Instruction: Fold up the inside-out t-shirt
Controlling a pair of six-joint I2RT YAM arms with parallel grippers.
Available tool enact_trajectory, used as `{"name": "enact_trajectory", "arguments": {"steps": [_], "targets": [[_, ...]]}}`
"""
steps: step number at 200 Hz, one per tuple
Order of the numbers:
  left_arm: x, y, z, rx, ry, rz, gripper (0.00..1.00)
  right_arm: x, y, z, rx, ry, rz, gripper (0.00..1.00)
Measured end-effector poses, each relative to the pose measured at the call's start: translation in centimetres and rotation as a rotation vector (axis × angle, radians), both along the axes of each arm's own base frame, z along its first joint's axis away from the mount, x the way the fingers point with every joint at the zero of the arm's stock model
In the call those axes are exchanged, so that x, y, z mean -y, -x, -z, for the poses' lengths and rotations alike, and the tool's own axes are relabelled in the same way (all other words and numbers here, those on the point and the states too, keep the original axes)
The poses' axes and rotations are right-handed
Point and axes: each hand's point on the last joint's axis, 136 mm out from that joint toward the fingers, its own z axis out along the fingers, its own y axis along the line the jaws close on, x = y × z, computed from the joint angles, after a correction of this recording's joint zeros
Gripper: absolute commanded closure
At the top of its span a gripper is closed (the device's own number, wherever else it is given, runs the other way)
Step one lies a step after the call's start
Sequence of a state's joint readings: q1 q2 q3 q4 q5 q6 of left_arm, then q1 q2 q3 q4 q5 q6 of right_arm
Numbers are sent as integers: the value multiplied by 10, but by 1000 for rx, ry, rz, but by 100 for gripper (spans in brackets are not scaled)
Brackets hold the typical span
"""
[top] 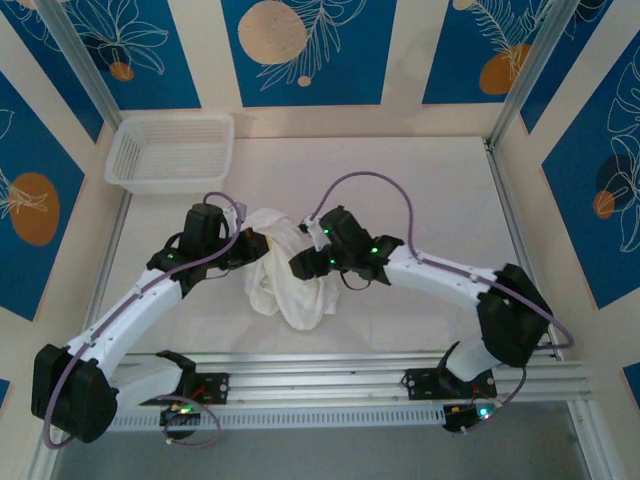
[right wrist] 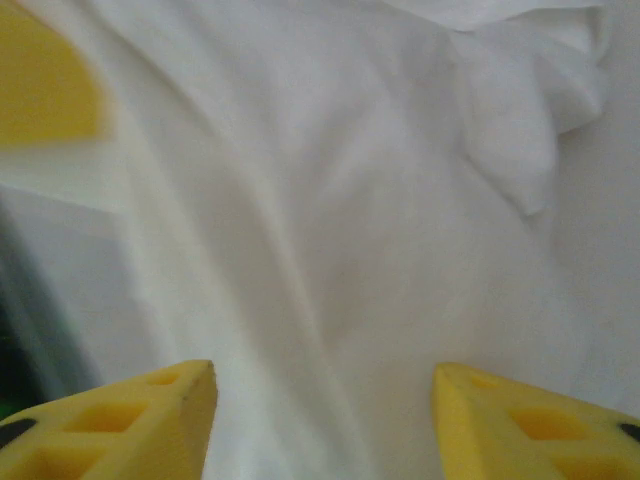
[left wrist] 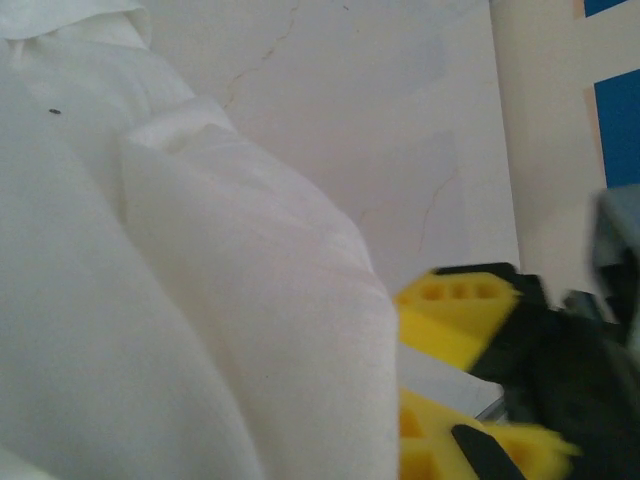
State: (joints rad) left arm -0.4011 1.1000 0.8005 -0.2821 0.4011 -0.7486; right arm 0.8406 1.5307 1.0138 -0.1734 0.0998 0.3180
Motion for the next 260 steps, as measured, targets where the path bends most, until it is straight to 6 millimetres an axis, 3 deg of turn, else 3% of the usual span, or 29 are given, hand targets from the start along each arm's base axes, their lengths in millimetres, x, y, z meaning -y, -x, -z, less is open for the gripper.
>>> {"name": "enact_trajectory", "arguments": {"steps": [18, 55, 80, 105, 125, 156, 180, 198, 220, 260], "targets": [[-1, 1, 0, -5, -14, 4, 100, 6, -16, 24, 58, 121, 53, 73], [-7, 5, 8, -25, -59, 0, 100, 13, -26, 23, 136, 177, 75, 82], [-11, 7, 12, -31, -91, -5, 100, 10, -19, 14, 136, 131, 46, 69], [-14, 6, 11, -24, -114, -4, 100, 9, -8, 6, 120, 74, 12, 79], [-15, 7, 9, -26, -119, -5, 100, 8, -6, 5, 109, 57, -2, 78], [-15, 7, 9, -26, -120, -5, 100, 10, -8, 17, 86, 76, -2, 63], [-15, 7, 9, -29, -122, -5, 100, 10, -10, 35, 53, 127, -6, 87], [-17, 7, 10, -28, -133, -10, 100, 13, -11, 39, 47, 146, 2, 94], [-26, 8, 19, -36, -195, -27, 100, 13, -9, 28, 40, 107, -2, 97], [-50, 2, 45, -83, -343, -56, 100, 15, 16, -20, -34, -144, -88, 98]]}}
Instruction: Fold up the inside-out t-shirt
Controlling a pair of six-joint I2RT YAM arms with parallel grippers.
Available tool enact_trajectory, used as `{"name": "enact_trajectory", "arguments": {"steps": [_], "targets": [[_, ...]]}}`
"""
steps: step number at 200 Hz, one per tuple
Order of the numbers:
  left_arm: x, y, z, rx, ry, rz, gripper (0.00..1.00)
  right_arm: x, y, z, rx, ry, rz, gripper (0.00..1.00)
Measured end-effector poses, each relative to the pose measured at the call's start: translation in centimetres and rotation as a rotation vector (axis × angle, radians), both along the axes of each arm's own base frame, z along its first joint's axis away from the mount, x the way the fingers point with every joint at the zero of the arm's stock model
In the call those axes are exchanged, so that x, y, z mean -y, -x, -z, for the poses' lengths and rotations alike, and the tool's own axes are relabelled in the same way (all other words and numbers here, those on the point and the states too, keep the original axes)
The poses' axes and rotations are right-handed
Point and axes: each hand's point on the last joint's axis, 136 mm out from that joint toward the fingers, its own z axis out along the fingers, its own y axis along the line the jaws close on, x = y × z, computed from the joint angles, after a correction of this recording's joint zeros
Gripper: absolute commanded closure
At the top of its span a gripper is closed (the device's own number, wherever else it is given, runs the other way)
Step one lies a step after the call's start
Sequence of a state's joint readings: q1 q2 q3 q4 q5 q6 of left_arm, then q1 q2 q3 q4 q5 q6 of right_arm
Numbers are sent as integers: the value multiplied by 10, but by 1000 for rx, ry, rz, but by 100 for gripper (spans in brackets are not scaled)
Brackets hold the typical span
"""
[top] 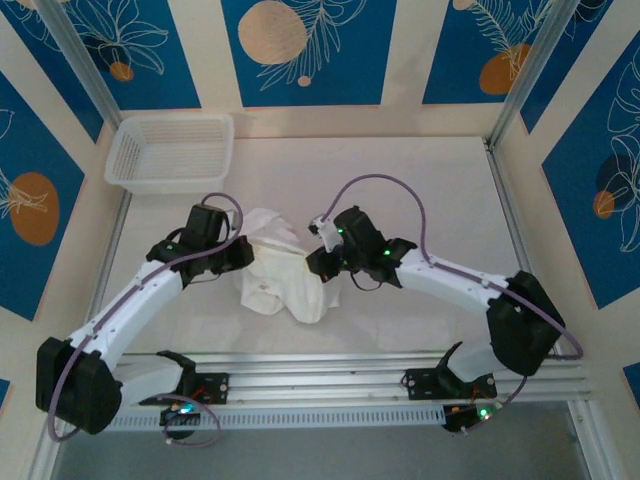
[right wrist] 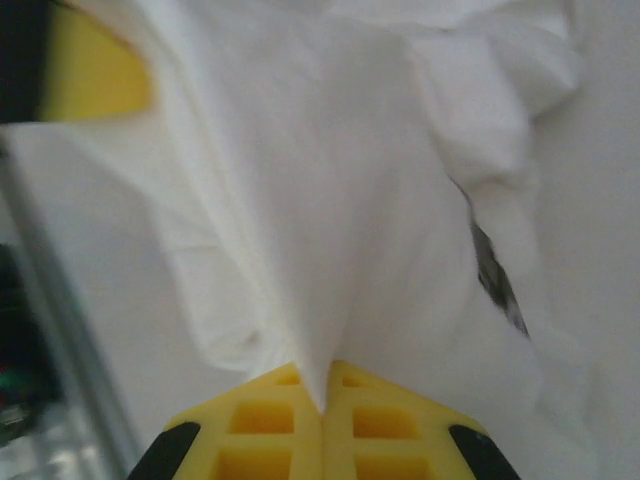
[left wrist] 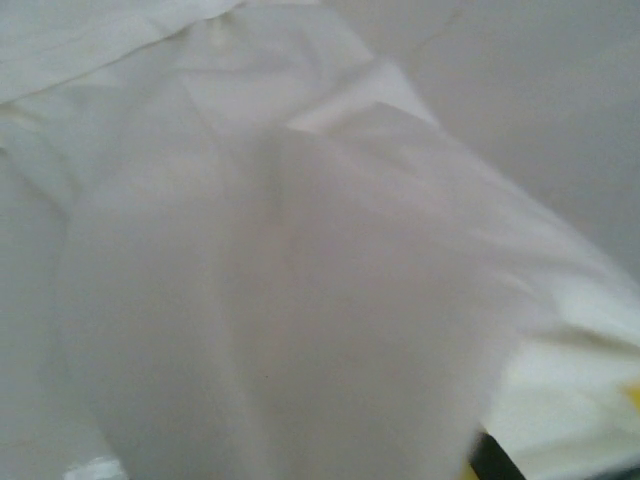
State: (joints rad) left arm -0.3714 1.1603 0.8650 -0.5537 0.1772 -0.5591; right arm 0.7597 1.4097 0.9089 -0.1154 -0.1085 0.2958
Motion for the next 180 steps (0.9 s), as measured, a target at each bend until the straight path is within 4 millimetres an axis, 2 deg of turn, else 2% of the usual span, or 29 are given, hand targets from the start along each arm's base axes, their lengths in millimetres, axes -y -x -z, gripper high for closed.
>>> {"name": "enact_trajectory", "arguments": {"steps": [17, 36, 69, 92, 107, 120, 135, 147, 180], "targets": [[-12, -2, 12, -22, -60, -12, 100, 0, 12, -18, -63, -125, -50, 98], [-26, -6, 17, -30, -92, -31, 100, 5, 19, -25, -132, -213, -70, 97], [-61, -12, 22, -46, -119, -113, 100, 30, 20, -33, -186, -308, -19, 99], [-56, -9, 21, -46, -89, -80, 100, 34, 19, -44, -182, -350, -11, 100], [-47, -11, 17, -24, -30, -50, 81, 32, 20, -47, -197, -369, -22, 100], [-39, -12, 13, -3, 20, -19, 58, 29, 22, -49, -217, -384, -32, 100], [-33, -12, 4, 32, 56, 6, 43, 24, 22, -50, -234, -394, -43, 100], [-33, -11, -10, 92, 55, 26, 36, 21, 21, -52, -241, -400, -49, 100], [-29, 4, -67, 343, 20, 150, 29, 16, 17, -61, -236, -412, -59, 100]]}}
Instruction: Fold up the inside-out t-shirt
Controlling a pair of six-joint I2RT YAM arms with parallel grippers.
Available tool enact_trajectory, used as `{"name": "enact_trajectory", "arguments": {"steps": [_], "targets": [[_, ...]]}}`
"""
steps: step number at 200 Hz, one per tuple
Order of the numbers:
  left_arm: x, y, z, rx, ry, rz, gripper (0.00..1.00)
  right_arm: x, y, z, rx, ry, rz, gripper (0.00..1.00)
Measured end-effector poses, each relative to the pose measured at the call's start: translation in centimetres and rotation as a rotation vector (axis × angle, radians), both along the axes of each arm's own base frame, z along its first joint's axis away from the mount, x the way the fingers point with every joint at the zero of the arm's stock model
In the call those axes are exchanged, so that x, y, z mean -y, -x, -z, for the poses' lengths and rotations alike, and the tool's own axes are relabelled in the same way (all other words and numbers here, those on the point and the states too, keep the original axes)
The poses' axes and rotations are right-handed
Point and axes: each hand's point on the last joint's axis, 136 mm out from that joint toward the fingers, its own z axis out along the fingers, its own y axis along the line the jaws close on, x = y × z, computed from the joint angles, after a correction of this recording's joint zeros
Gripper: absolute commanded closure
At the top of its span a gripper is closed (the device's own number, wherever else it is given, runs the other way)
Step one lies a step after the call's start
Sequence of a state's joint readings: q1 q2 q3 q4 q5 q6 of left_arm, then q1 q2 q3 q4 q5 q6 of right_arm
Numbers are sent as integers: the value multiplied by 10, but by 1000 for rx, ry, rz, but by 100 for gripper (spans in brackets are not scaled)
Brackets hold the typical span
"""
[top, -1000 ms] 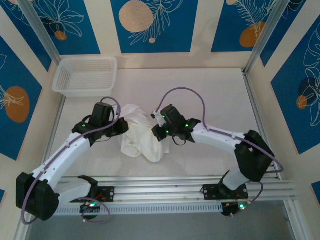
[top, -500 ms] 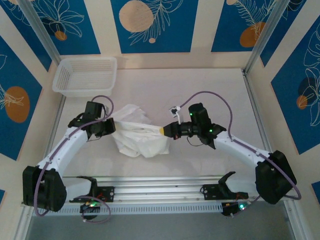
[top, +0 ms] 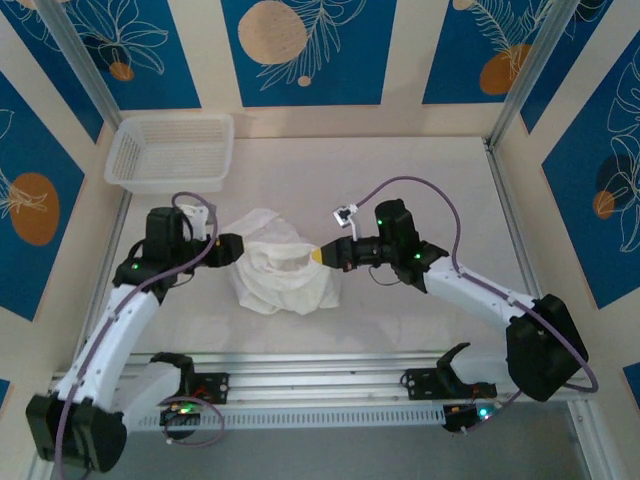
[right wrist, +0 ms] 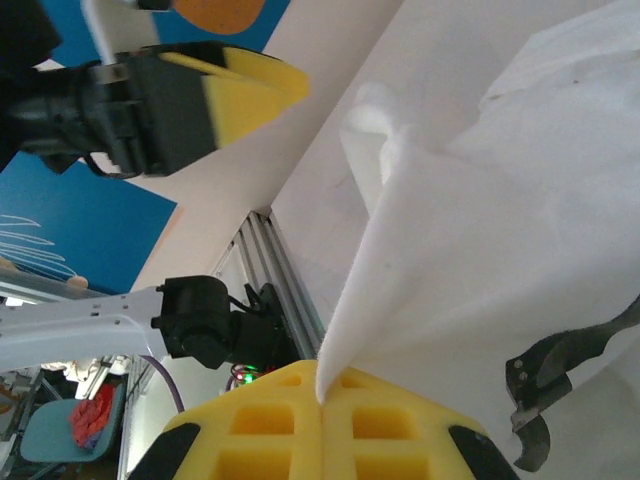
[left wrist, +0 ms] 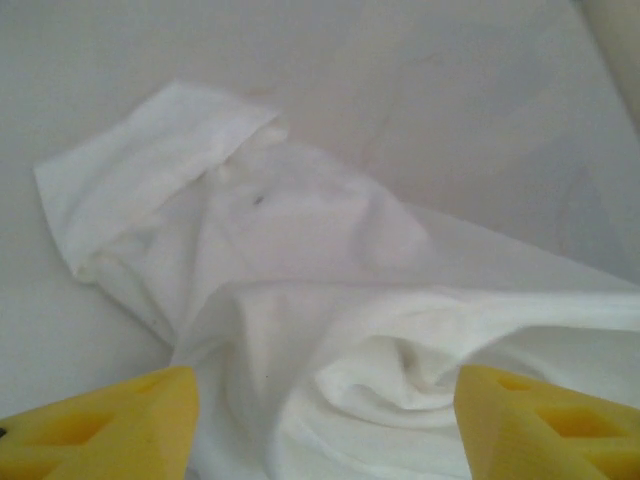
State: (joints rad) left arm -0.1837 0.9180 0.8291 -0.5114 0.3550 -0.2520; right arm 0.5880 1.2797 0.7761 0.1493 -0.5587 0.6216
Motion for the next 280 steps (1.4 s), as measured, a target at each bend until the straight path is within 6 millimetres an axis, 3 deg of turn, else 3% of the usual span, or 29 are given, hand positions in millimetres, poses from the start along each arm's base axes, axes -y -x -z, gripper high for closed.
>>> {"name": "enact_trajectory", "arguments": {"steps": [19, 38, 65, 116, 122, 130, 137, 144, 146, 175, 204, 233, 254, 280], "targets": [[21, 10, -22, 109, -50, 140, 28, -3, -3, -6, 7, -7, -5, 100], [51, 20, -24, 176, -145, 296, 28, -5, -5, -11, 9, -12, -12, 99], [79, 18, 2, 152, -293, 420, 28, -8, -3, -14, 4, -11, -24, 99], [88, -15, 61, -13, -440, 399, 19, -13, 1, -22, -2, -3, -40, 99], [89, -17, 65, -27, -445, 397, 23, -13, 1, -22, -2, -1, -38, 99], [90, -18, 67, -40, -441, 391, 35, -13, 0, -22, -3, 4, -31, 98], [92, -18, 66, -44, -430, 393, 60, -12, -2, -21, -7, 13, -19, 98], [96, -18, 61, -49, -398, 391, 95, -10, -4, -18, -13, 24, -7, 98], [98, -17, 59, -52, -385, 391, 100, -10, -5, -18, -13, 27, -3, 99], [120, -9, 11, -57, -80, 416, 100, 14, -30, 1, -45, 67, 92, 95], [129, 3, -52, -52, 233, 456, 100, 46, -63, 52, -125, 170, 221, 83], [139, 16, -85, -80, 359, 524, 100, 58, -63, 90, -209, 312, 262, 66], [141, 19, -93, -95, 393, 535, 100, 59, -57, 78, -127, 357, 292, 57], [141, 16, -94, -122, 405, 520, 100, 50, -33, 24, 169, 312, 312, 58]]}}
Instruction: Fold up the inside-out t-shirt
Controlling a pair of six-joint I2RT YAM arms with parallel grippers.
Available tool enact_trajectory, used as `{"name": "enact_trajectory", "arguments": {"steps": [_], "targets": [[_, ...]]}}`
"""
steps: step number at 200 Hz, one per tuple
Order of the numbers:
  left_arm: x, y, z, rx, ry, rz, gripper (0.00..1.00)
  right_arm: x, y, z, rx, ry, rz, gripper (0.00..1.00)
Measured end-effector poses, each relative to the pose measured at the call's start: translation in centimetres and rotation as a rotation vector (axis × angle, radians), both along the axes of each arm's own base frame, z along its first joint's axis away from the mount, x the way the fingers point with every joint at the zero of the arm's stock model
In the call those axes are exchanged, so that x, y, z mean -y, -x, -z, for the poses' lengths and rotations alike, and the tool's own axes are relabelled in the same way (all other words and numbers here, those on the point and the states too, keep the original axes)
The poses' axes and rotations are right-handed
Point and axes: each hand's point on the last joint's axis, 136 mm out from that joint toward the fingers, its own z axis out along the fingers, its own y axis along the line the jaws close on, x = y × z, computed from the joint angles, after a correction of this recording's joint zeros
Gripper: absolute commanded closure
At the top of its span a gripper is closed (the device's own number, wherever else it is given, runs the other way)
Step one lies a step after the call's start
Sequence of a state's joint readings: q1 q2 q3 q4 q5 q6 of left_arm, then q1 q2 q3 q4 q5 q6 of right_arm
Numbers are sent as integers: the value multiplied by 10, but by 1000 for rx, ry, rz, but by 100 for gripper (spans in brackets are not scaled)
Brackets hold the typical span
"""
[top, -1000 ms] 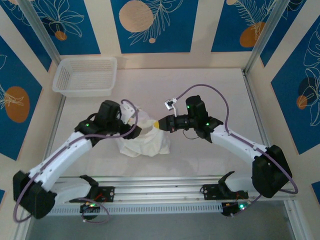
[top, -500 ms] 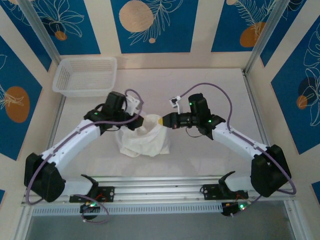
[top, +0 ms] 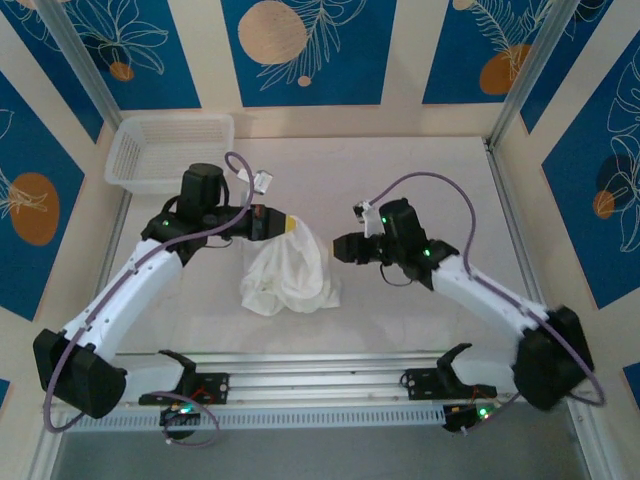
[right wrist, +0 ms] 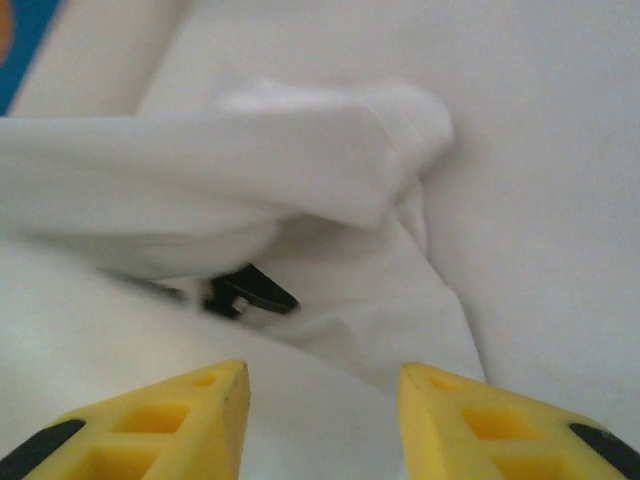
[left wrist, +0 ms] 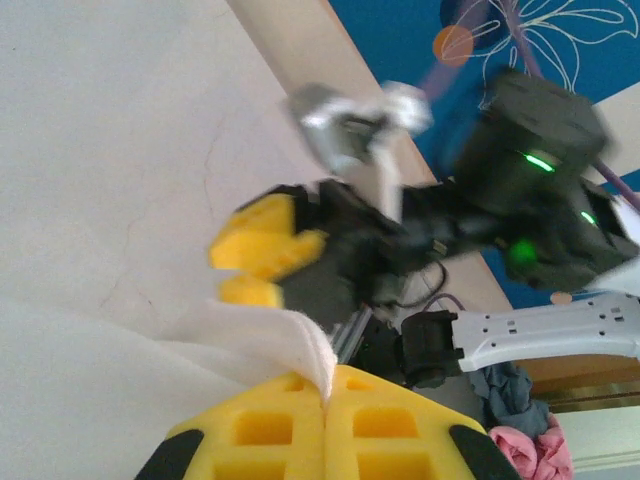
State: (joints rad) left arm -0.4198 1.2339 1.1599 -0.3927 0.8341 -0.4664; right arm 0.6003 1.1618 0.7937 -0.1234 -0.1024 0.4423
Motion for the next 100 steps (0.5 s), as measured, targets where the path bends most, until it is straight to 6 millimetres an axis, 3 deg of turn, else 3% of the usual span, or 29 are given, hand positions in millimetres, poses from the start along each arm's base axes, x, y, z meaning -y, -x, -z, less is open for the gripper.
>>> {"name": "enact_trajectory", "arguments": {"steps": [23, 39, 58, 79, 87, 100], "targets": [[1, -3, 4, -35, -6, -6, 100, -19, 36, -43, 251, -49, -96, 61], [1, -4, 6, -52, -8, -11, 100, -35, 51, -58, 347, -68, -163, 54], [1, -5, 7, -62, -9, -17, 100, -55, 50, -55, 401, -13, -197, 45], [2, -6, 6, -76, -6, -23, 100, -72, 26, -35, 444, 105, -146, 42], [2, -6, 6, -80, -5, -25, 100, -76, 14, -24, 457, 151, -124, 47], [1, -6, 5, -84, -2, -29, 100, -78, -3, -6, 476, 225, -97, 75]]}}
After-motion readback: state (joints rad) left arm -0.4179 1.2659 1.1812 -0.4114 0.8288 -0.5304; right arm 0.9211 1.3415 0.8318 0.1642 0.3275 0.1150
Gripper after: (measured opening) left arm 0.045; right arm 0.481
